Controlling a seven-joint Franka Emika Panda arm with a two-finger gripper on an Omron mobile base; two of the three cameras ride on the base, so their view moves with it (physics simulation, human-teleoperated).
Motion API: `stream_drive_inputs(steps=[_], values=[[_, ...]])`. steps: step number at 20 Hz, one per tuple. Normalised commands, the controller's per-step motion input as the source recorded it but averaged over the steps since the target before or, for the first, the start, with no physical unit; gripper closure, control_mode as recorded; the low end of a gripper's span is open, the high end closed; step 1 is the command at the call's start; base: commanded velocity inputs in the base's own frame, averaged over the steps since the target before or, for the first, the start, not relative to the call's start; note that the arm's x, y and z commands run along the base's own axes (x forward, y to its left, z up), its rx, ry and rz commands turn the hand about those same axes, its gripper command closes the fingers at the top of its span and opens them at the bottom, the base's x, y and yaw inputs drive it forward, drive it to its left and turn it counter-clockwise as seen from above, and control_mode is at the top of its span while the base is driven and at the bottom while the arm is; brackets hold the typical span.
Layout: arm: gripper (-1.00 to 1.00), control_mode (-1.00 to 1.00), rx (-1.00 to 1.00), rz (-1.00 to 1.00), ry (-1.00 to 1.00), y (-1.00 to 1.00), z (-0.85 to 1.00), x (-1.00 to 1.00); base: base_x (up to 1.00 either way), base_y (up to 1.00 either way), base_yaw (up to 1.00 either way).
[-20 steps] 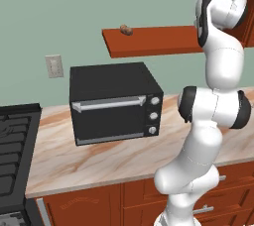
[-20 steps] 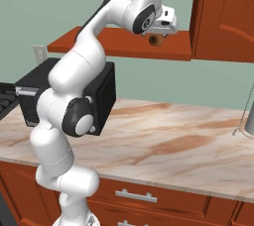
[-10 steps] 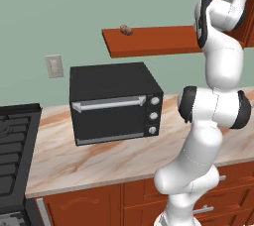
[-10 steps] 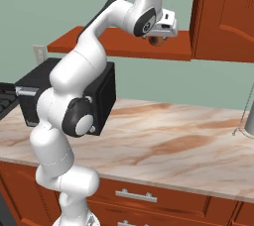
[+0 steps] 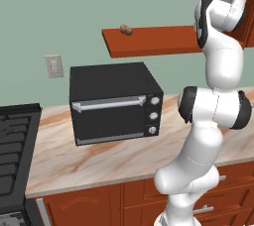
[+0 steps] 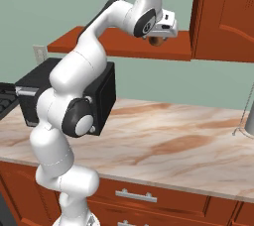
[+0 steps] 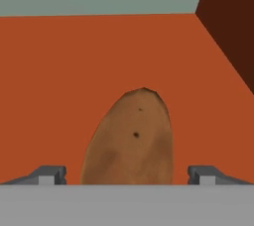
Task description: Pick the potatos from the cabinet and place them in one bowl. Pick the tangerine from the sink and place it in the other bowl.
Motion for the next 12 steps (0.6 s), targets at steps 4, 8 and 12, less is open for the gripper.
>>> stream_drive_inputs(steps=[4,8,12], values=[[1.0,-1.0,0.0,0.0,0.0,0.0,0.0,0.0,0.0,0.0,0.0],[1.0,-1.0,0.0,0.0,0.0,0.0,0.0,0.0,0.0,0.0,0.0],[1.0,-1.0,0.0,0.0,0.0,0.0,-0.04,0.0,0.0,0.0,0.0]])
